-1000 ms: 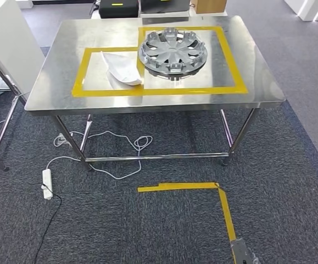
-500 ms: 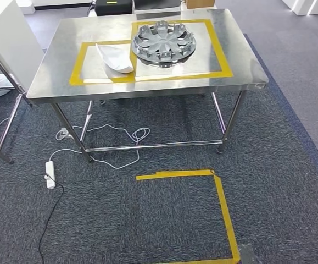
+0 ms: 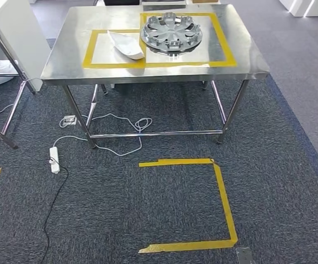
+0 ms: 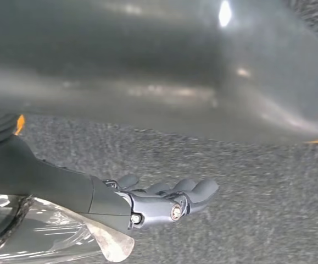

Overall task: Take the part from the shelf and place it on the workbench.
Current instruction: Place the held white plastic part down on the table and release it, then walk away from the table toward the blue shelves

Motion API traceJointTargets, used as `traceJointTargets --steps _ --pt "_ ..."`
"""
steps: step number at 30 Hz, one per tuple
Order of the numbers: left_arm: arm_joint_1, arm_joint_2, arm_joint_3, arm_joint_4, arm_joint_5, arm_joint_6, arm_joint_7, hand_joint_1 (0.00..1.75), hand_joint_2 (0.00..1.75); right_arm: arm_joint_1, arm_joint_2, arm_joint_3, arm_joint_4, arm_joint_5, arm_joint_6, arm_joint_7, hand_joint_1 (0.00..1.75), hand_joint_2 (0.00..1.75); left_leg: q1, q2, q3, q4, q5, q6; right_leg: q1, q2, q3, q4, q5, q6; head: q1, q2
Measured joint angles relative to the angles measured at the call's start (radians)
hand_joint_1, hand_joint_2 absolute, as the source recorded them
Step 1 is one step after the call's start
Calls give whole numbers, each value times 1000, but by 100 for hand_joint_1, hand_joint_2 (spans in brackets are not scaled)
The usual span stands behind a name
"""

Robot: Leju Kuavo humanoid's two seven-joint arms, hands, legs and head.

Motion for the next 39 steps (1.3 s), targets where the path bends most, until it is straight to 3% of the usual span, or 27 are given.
traceJointTargets --steps 1,2,3,4,6,8,10,12,14,15,16,17,18,20,22,23,25,26,28,30,31,32,33,35,36,38,39 --pt "-1 -1 1 -1 0 0 0 0 0 -1 0 -2 1 0 0 0 0 0 -2 1 -18 3 12 -1 1 0 10 26 13 0 0 0" --pt "-1 -1 1 -1 0 0 0 0 0 -2 0 -4 2 0 0 0 0 0 -3 2 -37 8 24 -2 1 0 33 25 46 0 0 0" --pt "-1 -2 1 -2 0 0 0 0 0 -2 0 -6 2 0 0 0 0 0 -3 2 -58 16 36 -5 2 0 71 -6 80 -2 0 0" --pt "-2 -3 1 -2 0 0 0 0 0 -4 0 -8 2 1 0 0 0 0 -3 2 -77 25 46 -8 3 0 125 -66 96 -4 0 0" --pt "-2 -7 2 -4 1 -1 0 0 0 -10 0 -8 2 4 0 0 0 0 -6 3 -104 44 64 -17 5 0 233 -216 71 -12 -1 0" --pt "-2 -11 3 -8 2 -3 1 0 0 -12 0 -9 2 8 0 1 0 0 -6 4 -116 49 84 -28 10 0 269 -291 41 -24 -1 0" --pt "-1 -14 8 -16 3 -4 2 0 0 -7 5 -11 3 12 0 3 0 0 -3 1 -126 53 81 -40 8 -4 249 -291 55 -39 -1 0" --pt "5 -15 13 -21 4 -4 3 0 0 -2 9 -14 4 15 0 6 0 0 2 -4 -140 107 -1 -54 6 -8 224 -291 80 -53 -4 0" --pt "7 -17 15 -24 5 -5 3 0 0 -2 9 -16 3 18 -1 6 0 0 8 -5 -153 221 -107 -65 7 -10 195 -287 103 -59 -7 0" --pt "5 -17 16 -26 6 -6 3 0 0 -2 9 -16 3 20 0 6 0 0 10 -5 -154 277 -129 -68 7 -11 180 -283 114 -59 -8 0" --pt "3 -18 17 -28 7 -7 3 0 0 -2 9 -16 3 21 0 6 0 0 11 -5 -146 314 -126 -70 8 -12 164 -277 125 -57 -7 0" --pt "2 -20 17 -30 7 -9 3 0 0 -2 9 -16 3 23 0 6 0 0 13 -5 -127 321 -101 -71 8 -14 147 -269 135 -56 -8 0" --pt "1 -21 18 -33 7 -10 3 0 0 -3 9 -16 3 24 0 7 0 0 14 -5 -94 294 -69 -69 8 -14 130 -261 143 -54 -8 0" --pt "1 -23 18 -39 8 -11 3 0 0 -3 9 -17 3 27 0 7 0 0 14 -7 2 166 -44 -62 8 -13 100 -248 157 -48 -8 0" --pt "0 -27 20 -47 14 -12 9 0 0 -4 10 -18 3 31 2 6 0 0 10 -8 69 51 -69 -49 9 -13 82 -241 172 -37 -8 0" --pt "0 -28 21 -51 20 -13 14 0 0 -5 10 -19 3 34 3 6 0 0 6 -9 78 25 -80 -42 9 -13 76 -240 181 -30 -7 0" --pt "1 -33 24 -58 30 -14 25 0 0 -6 10 -21 3 37 6 6 0 0 6 -7 70 13 -71 -26 6 -12 65 -237 185 -18 -8 0" --pt "1 -35 25 -60 32 -14 28 0 0 -6 10 -23 3 37 6 6 0 0 7 -5 64 10 -63 -16 5 -10 56 -220 169 -13 -7 0" --pt "2 -39 27 -64 34 -14 32 0 0 -5 10 -24 3 38 8 6 0 0 7 -2 46 7 -45 -3 3 -4 15 -123 97 -7 -5 0" --pt "3 -42 27 -67 37 -14 35 0 0 -5 10 -26 3 39 9 7 0 0 4 -1 25 9 -29 2 3 -2 -27 8 25 -3 -5 0" --pt "3 -43 27 -69 38 -14 36 0 0 -4 10 -27 3 38 9 7 0 0 2 0 15 9 -22 1 3 -1 -30 41 12 -2 -5 0" --pt "3 -44 27 -70 39 -14 36 0 0 -4 10 -29 3 38 10 7 0 0 2 0 6 11 -15 0 3 -1 -12 33 18 -2 -5 0" --pt "4 -45 28 -72 39 -14 36 0 0 -4 10 -31 3 38 10 7 0 0 2 0 -1 13 -10 -2 3 -1 27 -16 39 -3 -5 0" --pt "4 -47 28 -74 40 -14 36 0 0 -6 10 -33 3 39 10 6 0 0 0 0 -13 24 -5 -9 3 -2 130 -169 84 -5 -4 0" --pt "3 -48 28 -76 40 -14 36 0 0 -8 10 -34 3 39 10 6 0 0 -2 0 -19 30 -3 -13 4 -2 165 -226 94 -9 -6 0" --pt "3 -49 28 -78 40 -14 36 0 0 -8 11 -34 4 39 11 6 0 0 -6 1 -29 40 -2 -19 5 -1 182 -269 93 -15 -8 0" --pt "2 -49 28 -79 40 -14 36 0 0 -6 11 -35 4 39 11 6 0 0 -6 1 -31 41 -3 -10 5 -1 179 -268 95 -17 -10 0"
